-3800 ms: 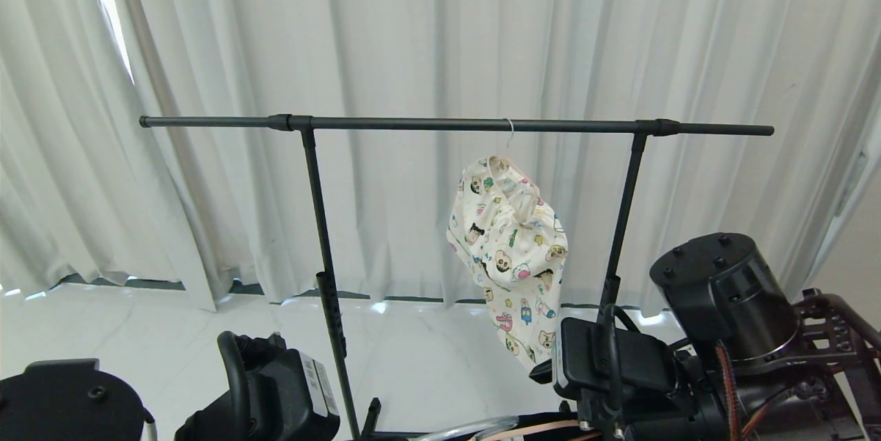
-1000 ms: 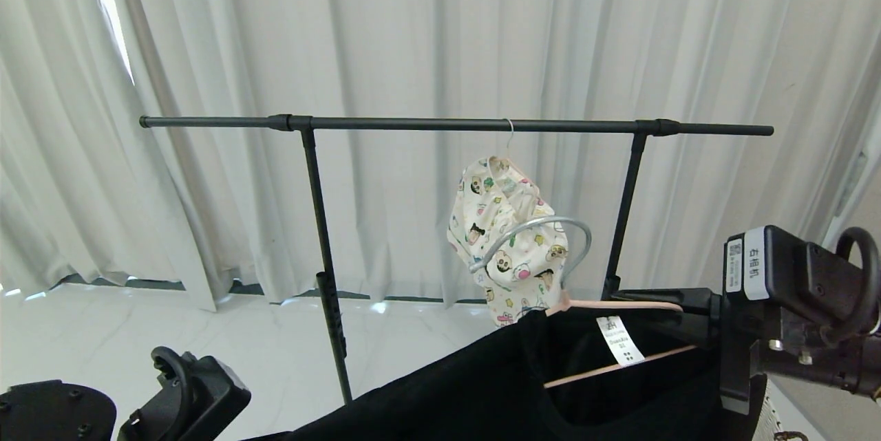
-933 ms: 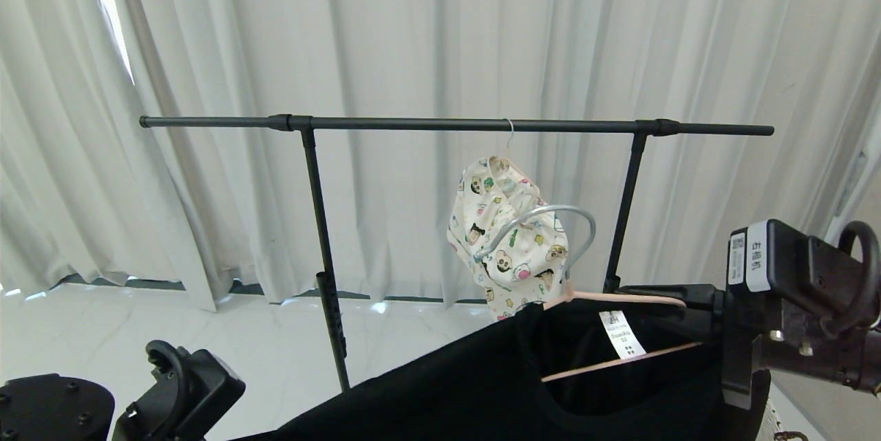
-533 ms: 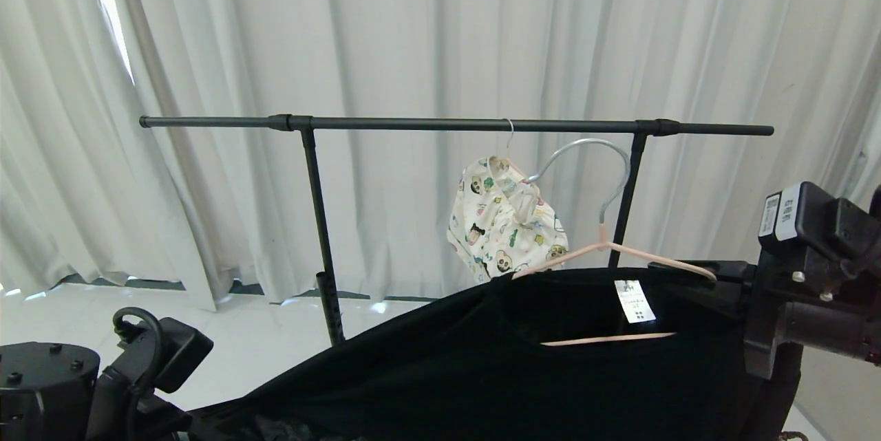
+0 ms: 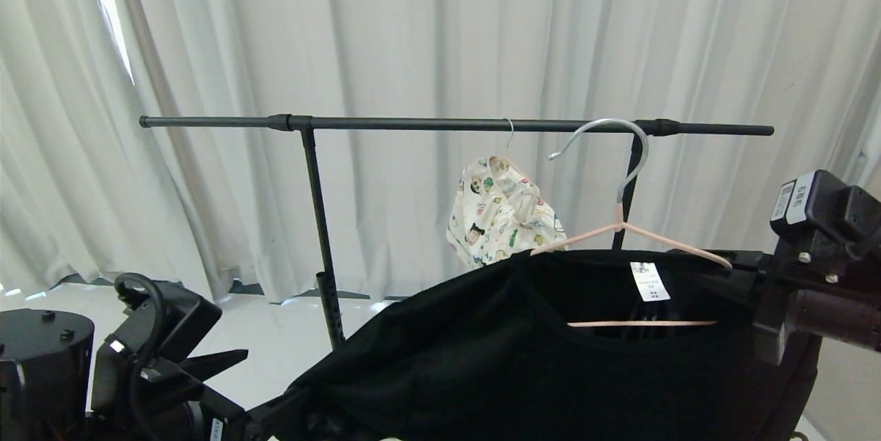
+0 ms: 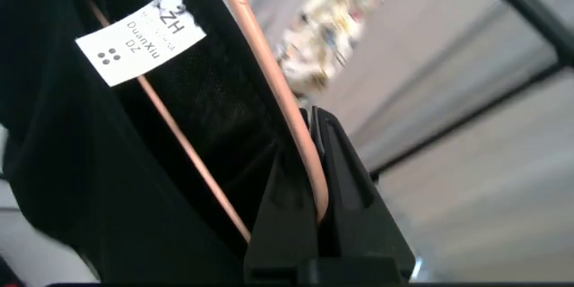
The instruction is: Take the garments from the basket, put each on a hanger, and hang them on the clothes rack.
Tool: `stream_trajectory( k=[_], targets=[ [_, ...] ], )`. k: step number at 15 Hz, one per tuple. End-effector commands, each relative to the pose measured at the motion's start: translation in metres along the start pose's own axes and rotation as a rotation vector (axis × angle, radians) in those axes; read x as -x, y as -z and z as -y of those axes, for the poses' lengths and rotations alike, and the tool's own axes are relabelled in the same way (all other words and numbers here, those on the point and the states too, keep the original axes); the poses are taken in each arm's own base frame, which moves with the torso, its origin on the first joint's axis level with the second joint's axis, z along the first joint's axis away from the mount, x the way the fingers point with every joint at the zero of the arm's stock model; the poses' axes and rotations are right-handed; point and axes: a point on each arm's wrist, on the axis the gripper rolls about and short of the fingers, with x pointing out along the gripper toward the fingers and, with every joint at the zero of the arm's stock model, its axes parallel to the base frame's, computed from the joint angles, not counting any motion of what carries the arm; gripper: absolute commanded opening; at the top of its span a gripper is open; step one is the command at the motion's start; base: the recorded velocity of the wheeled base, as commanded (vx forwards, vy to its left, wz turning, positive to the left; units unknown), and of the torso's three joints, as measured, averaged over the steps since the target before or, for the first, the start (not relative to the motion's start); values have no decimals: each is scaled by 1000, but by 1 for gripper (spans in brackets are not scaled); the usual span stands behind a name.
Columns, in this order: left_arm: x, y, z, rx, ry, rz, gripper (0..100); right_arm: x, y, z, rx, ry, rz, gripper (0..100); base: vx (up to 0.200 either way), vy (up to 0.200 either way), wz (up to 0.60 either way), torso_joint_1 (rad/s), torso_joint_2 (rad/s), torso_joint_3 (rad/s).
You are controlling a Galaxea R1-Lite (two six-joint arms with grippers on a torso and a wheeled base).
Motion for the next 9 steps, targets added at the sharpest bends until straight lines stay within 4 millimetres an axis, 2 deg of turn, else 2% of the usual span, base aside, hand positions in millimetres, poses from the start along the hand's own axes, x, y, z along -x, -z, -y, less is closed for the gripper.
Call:
stream_trajectory(
  k=[1, 6, 9],
  targets=[
    [7, -5, 1, -2, 8, 47, 100, 5, 8, 8, -47, 78, -43, 0, 0, 0, 0, 0, 0, 0],
    [12, -20, -1, 2, -7, 111, 100, 21, 37, 24, -192, 323, -208, 0, 0, 0, 0, 0, 0, 0],
    [11, -28, -7, 16, -46, 129, 100, 38, 54, 24, -241, 430, -365, 0, 0, 0, 0, 0, 0, 0]
  ],
)
